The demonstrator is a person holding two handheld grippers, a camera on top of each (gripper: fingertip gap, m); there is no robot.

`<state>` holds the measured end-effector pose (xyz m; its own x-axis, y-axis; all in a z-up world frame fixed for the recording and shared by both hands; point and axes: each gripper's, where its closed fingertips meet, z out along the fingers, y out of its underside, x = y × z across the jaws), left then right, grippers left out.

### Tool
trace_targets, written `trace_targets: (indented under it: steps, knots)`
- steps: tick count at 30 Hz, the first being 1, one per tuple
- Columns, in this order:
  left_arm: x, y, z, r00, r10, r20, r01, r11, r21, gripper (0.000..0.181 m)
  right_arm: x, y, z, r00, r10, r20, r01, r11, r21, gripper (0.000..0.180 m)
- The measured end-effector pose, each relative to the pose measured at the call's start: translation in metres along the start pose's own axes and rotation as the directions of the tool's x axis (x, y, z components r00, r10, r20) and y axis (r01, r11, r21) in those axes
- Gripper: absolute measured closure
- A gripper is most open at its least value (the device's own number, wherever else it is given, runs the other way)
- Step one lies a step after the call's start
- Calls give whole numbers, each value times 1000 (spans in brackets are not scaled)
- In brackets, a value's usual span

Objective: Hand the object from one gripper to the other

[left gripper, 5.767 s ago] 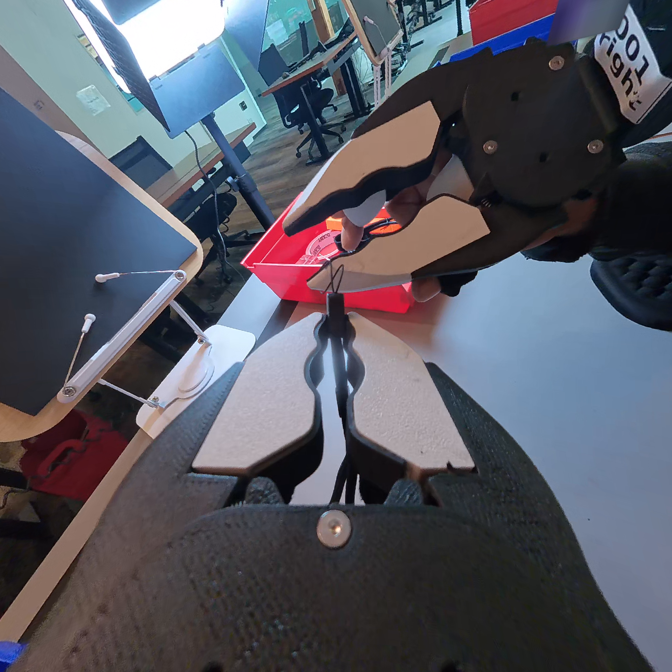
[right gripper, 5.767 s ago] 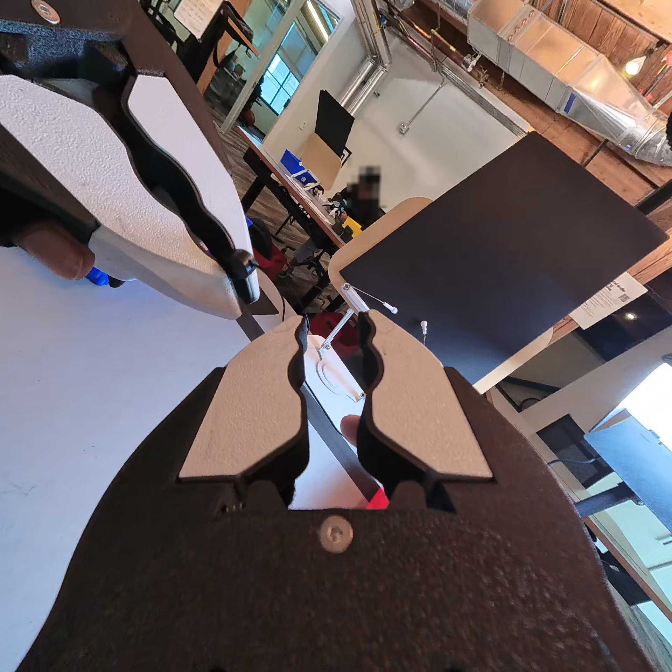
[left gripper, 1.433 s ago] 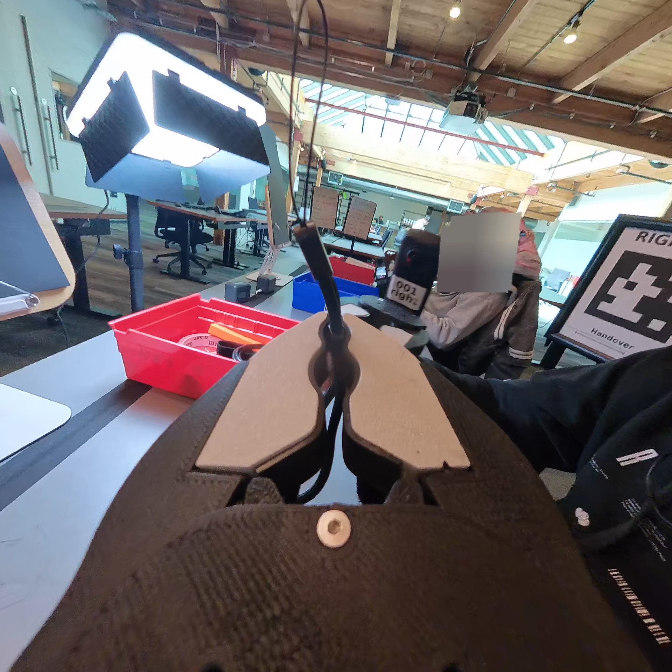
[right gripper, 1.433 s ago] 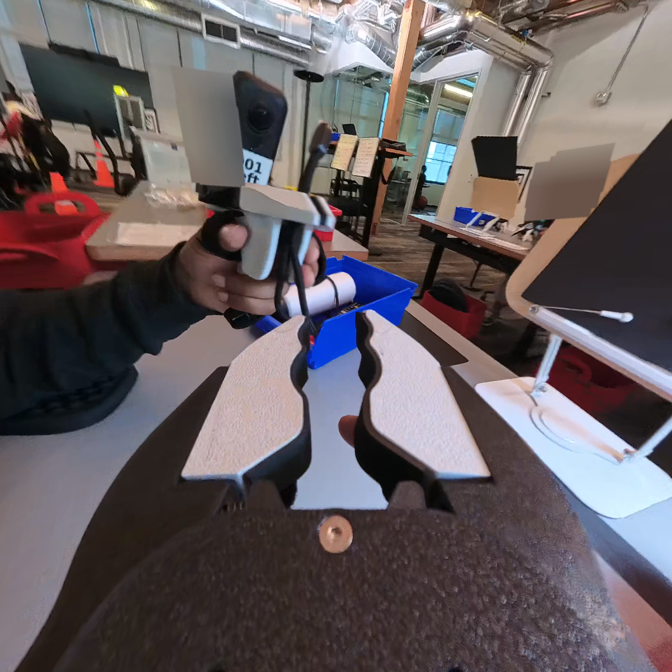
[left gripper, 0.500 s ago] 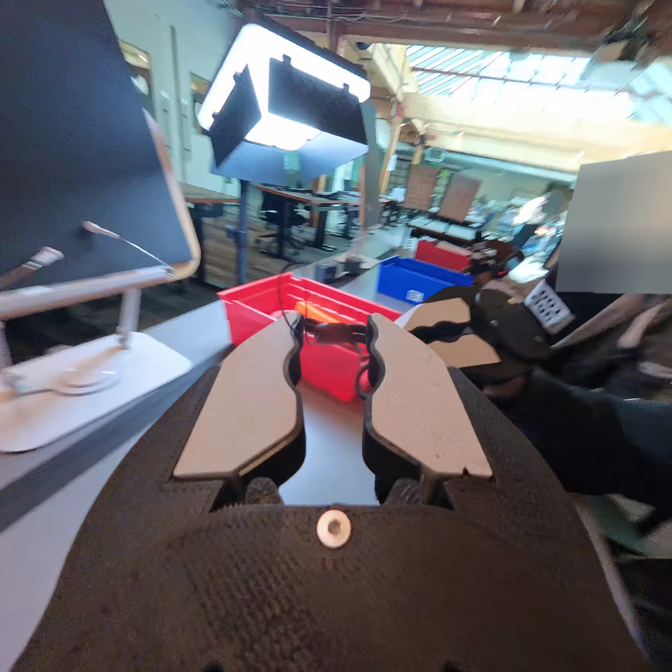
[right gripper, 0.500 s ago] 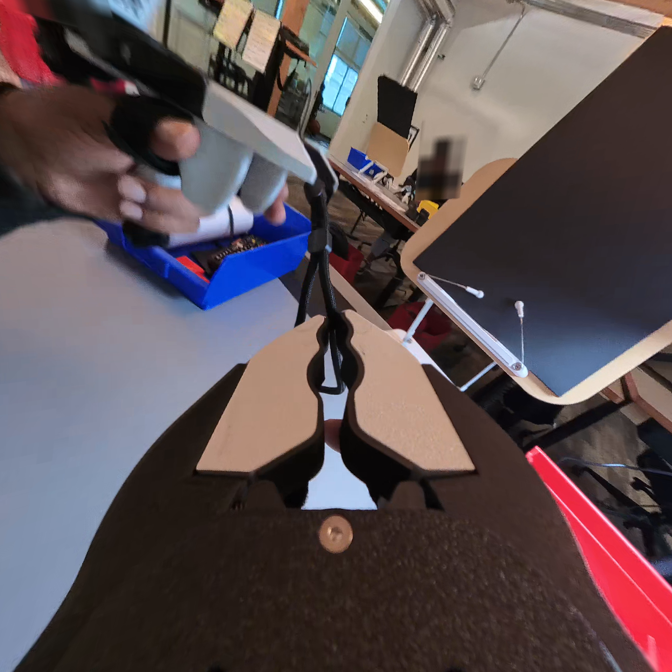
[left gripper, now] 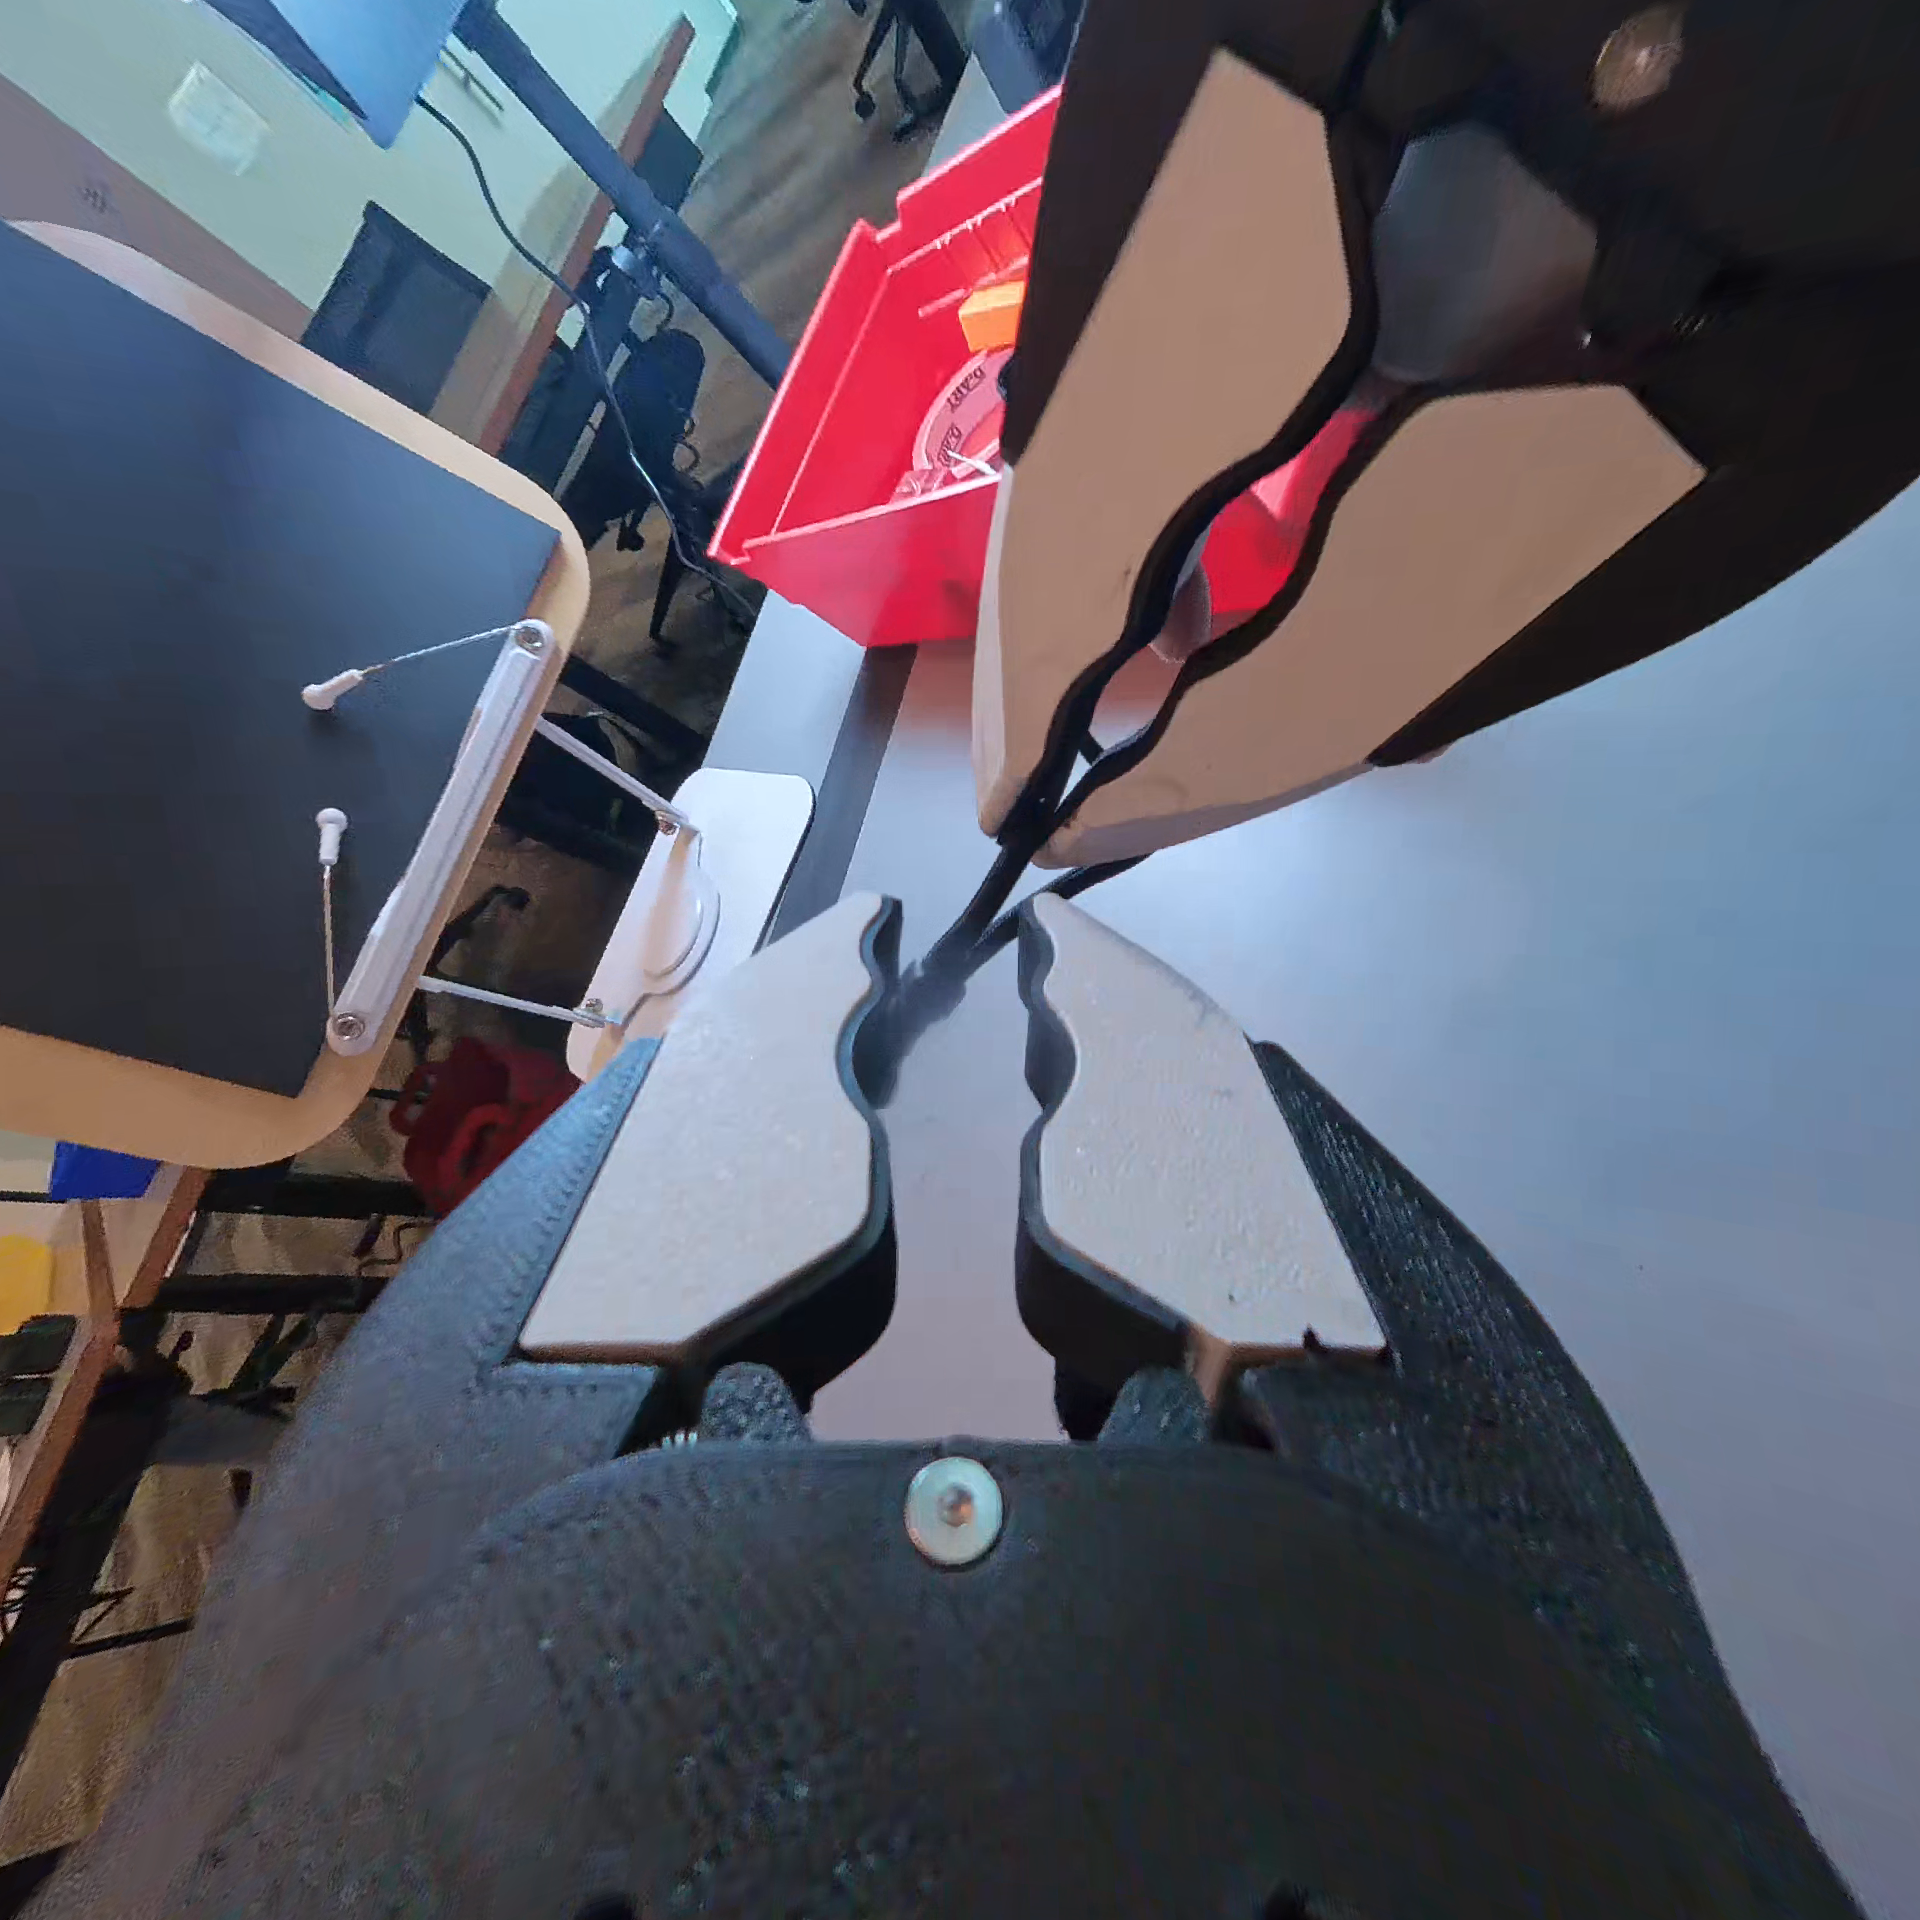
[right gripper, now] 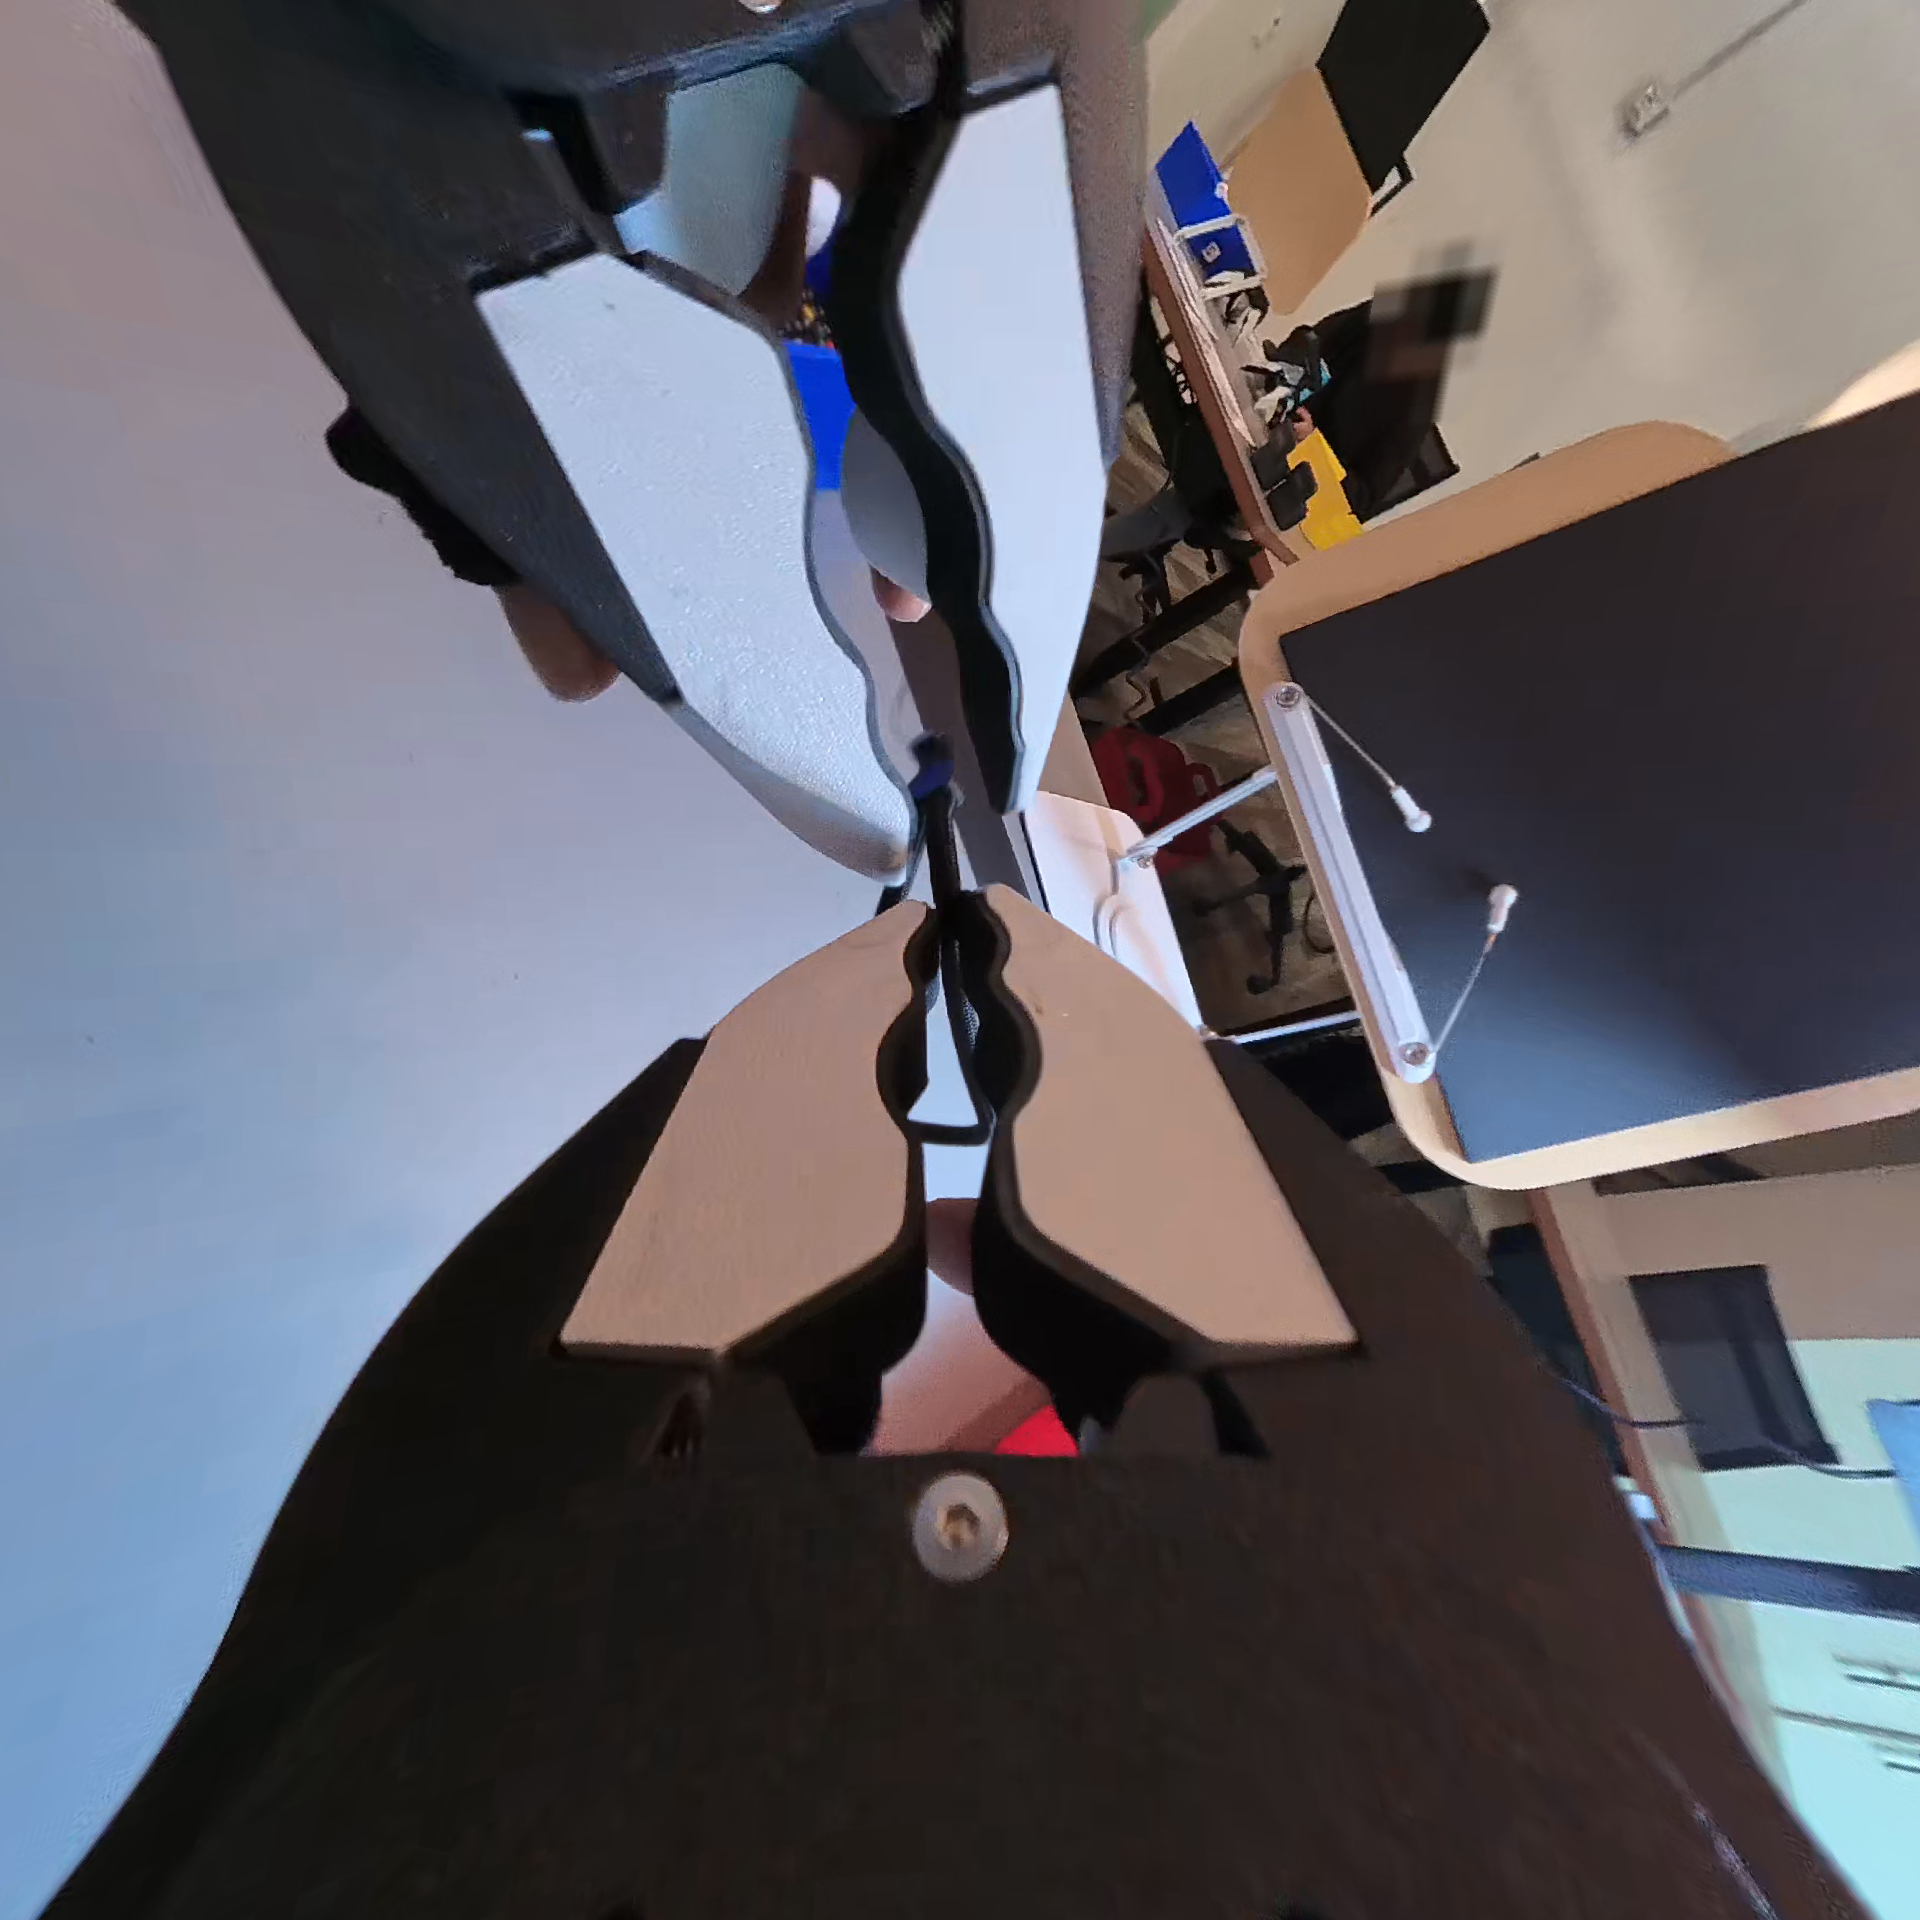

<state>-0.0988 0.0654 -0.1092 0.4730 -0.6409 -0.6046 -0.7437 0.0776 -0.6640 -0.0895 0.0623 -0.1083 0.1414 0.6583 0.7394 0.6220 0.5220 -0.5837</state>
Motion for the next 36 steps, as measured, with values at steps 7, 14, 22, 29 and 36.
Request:
trace_targets:
  steps: [7, 14, 22, 29, 36]
  knots:
    - [12, 3, 2, 996, 70, -52, -70, 997, -11, 170, -12, 3, 0, 995, -87, 57, 87, 996, -2, 176]
    - [18, 3, 1, 987, 150, -62, -151, 988, -12, 174, -13, 5, -2, 992, -88, 87, 89, 996, -6, 176]
    - [27, 1, 3, 978, 186, -96, -185, 983, 11, 177, -18, 4, -3, 988, -106, 114, 105, 994, 18, 176]
    - [14, -3, -6, 990, 103, -94, -99, 994, 53, 177, 4, -1, -13, 997, 23, 78, -29, 996, 86, 160]
    - [16, -4, -5, 990, 85, -108, -78, 995, 62, 177, -2, 3, -9, 996, -17, 87, 12, 999, 49, 176]
